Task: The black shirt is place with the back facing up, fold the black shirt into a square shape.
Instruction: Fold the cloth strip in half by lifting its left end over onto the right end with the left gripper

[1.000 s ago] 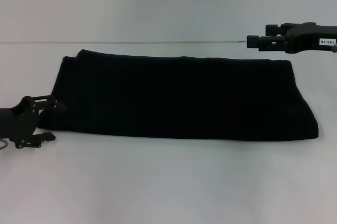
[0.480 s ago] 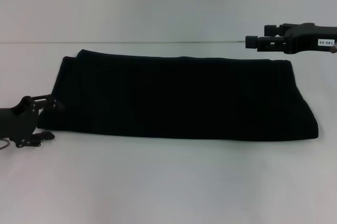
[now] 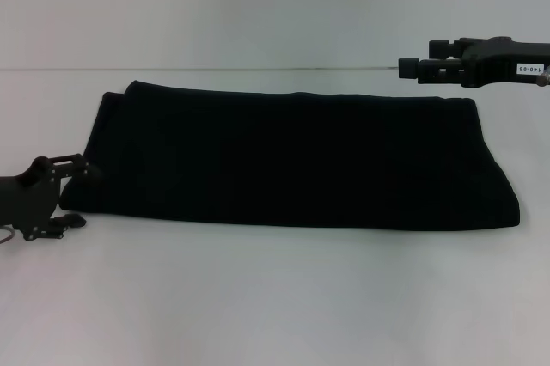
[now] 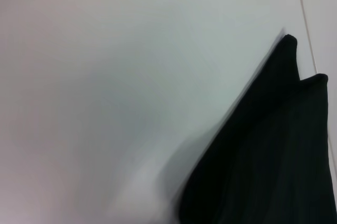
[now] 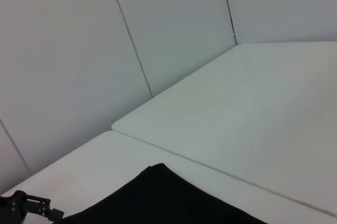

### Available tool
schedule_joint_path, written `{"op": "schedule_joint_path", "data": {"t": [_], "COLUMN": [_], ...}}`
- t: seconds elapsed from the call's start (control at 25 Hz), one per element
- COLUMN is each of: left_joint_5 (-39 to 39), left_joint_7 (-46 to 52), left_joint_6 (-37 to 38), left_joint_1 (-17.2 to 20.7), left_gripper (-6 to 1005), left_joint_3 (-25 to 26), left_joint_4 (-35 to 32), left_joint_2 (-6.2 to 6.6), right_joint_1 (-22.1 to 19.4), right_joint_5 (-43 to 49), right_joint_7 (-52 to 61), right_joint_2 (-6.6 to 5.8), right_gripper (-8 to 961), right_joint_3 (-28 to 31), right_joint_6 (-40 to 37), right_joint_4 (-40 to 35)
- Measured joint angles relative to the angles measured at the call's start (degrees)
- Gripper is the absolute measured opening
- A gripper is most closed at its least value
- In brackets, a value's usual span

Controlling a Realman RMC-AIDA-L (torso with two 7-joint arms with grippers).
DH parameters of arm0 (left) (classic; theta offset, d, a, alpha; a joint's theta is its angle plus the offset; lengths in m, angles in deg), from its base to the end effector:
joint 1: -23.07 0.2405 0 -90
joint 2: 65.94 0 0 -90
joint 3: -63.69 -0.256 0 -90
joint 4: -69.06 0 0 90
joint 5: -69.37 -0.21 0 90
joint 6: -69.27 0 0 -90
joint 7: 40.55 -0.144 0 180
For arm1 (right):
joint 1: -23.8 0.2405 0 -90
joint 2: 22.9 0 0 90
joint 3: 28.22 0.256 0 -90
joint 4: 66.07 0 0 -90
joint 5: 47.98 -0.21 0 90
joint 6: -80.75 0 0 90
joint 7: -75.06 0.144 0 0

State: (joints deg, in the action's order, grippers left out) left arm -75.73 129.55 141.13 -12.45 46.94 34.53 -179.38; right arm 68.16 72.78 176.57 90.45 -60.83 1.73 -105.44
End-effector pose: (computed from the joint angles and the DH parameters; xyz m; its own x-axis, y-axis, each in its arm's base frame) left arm -0.3520 0.3618 0.0548 -0.5670 0.6541 0.5007 0.8174 0.5219 0.2438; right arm 0.2155 0.4252 0.0613 0.7159 -0.4476 -0.5359 -0.6383 -0.7306 -0.2424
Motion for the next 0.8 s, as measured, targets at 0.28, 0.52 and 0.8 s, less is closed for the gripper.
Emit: {"op": "schedule_joint_path", "data": {"t": [0.28,0.52,0.8], "left_joint_5": [0.0,1.6,2.5], "left_joint_7": [-0.5,-1.8,-2.8], "left_joint_6": [-1.3,-3.1,-5.0], "left_joint_1": [0.0,-0.1,0.0], "left_gripper": [832,832,831], "left_joint_3": [0.0,0.0,-0.4], "left_joint_4": [0.6,1.0,1.4], "left_joint_2": [-0.10,-0.26,-0.46], "right_joint_1": [0.0,0.0,0.1], "right_joint_5": [0.0,0.0,-0.2], "right_joint_7": [0.0,0.0,0.0], "right_joint_2": [0.03,0.11,0.11], "right_gripper": [906,906,905], "right_joint_3": [0.2,0.2,0.3], "right_joint_6": [0.0,0.0,-0.2], "right_joint_4": [0.0,0.0,0.0]}}
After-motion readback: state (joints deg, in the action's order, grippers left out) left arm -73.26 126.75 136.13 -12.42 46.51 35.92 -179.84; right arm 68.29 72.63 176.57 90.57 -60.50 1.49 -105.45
